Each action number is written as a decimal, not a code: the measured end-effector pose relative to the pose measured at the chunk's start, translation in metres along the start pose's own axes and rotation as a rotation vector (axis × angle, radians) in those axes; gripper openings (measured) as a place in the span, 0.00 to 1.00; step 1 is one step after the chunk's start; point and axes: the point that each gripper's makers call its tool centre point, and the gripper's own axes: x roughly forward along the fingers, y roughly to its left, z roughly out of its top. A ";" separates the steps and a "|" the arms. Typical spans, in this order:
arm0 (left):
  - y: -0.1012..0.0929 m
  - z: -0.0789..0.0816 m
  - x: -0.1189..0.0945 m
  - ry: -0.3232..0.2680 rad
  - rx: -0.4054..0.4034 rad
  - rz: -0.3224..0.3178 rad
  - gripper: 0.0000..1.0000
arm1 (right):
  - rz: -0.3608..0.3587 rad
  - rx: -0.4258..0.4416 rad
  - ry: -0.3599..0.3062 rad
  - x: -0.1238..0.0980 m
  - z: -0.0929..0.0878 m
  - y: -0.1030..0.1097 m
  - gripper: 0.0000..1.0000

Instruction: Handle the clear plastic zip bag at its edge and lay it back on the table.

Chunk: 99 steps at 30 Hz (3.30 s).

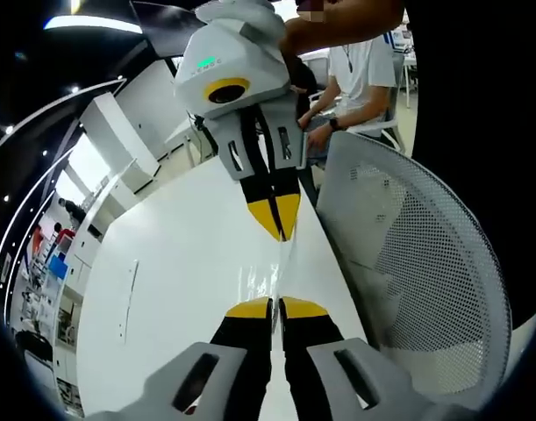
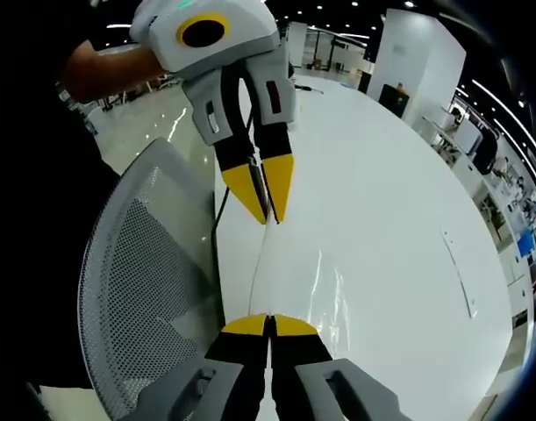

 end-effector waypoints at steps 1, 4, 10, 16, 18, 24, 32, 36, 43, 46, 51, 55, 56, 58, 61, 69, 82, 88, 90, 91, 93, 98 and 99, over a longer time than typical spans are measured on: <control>0.001 0.001 -0.001 -0.005 -0.001 0.003 0.02 | 0.000 -0.002 0.001 0.000 0.001 0.000 0.00; 0.005 0.010 -0.005 -0.038 0.000 0.019 0.04 | 0.003 -0.005 0.005 0.001 0.001 0.001 0.00; 0.010 0.022 -0.010 -0.066 0.015 0.031 0.07 | 0.005 -0.004 0.009 0.003 0.002 0.002 0.00; 0.006 0.036 -0.011 -0.092 0.033 0.015 0.07 | -0.002 0.013 0.007 0.004 -0.001 -0.001 0.00; 0.004 0.038 -0.009 -0.090 0.044 0.009 0.07 | -0.004 0.015 0.006 0.004 -0.001 -0.002 0.00; -0.006 0.042 0.000 -0.073 0.077 -0.022 0.07 | -0.013 0.030 0.011 0.004 -0.002 -0.004 0.00; -0.016 0.034 0.011 -0.026 0.127 -0.044 0.08 | -0.019 0.049 -0.004 0.005 0.005 -0.006 0.00; -0.018 0.030 0.016 -0.003 0.155 -0.039 0.08 | -0.016 0.043 -0.008 0.007 0.009 -0.006 0.00; -0.017 0.029 0.021 0.003 0.171 -0.034 0.08 | -0.014 0.035 -0.012 0.008 0.013 -0.004 0.00; -0.018 0.029 0.023 0.004 0.173 -0.038 0.06 | -0.019 0.037 -0.015 0.007 0.016 -0.005 0.00; -0.018 0.025 0.029 0.021 0.180 -0.036 0.04 | -0.027 0.056 -0.026 0.004 0.022 -0.008 0.00; -0.015 0.021 0.030 0.040 0.188 -0.018 0.00 | -0.034 0.076 -0.029 0.002 0.024 -0.010 0.00; -0.015 0.021 0.029 0.041 0.195 -0.014 0.00 | -0.044 0.083 -0.029 0.001 0.024 -0.011 0.00; -0.013 0.021 0.029 0.040 0.204 -0.002 0.00 | -0.064 0.092 -0.035 -0.001 0.025 -0.015 0.00; -0.015 0.019 0.029 0.046 0.204 -0.007 0.00 | -0.094 0.113 -0.042 -0.004 0.027 -0.021 0.00; -0.018 0.013 0.027 0.062 0.174 0.016 0.00 | -0.223 0.155 -0.091 -0.018 0.032 -0.051 0.00; -0.022 0.007 0.026 0.071 0.125 0.036 0.00 | -0.356 0.182 -0.173 -0.039 0.044 -0.079 0.00; -0.016 0.007 0.024 0.067 0.111 0.059 0.00 | -0.406 0.148 -0.217 -0.047 0.057 -0.087 0.00; -0.013 0.006 0.023 0.071 0.122 0.070 0.00 | -0.418 0.143 -0.228 -0.048 0.060 -0.089 0.00; -0.010 0.004 0.022 0.081 0.135 0.081 0.00 | -0.422 0.141 -0.232 -0.049 0.061 -0.090 0.00; -0.009 0.004 0.022 0.082 0.134 0.086 0.00 | -0.430 0.135 -0.240 -0.050 0.063 -0.091 0.00; -0.002 0.001 0.017 0.084 0.122 0.115 0.00 | -0.443 0.133 -0.287 -0.061 0.080 -0.091 0.00; -0.001 0.001 0.017 0.084 0.122 0.118 0.00 | -0.442 0.136 -0.293 -0.062 0.081 -0.091 0.00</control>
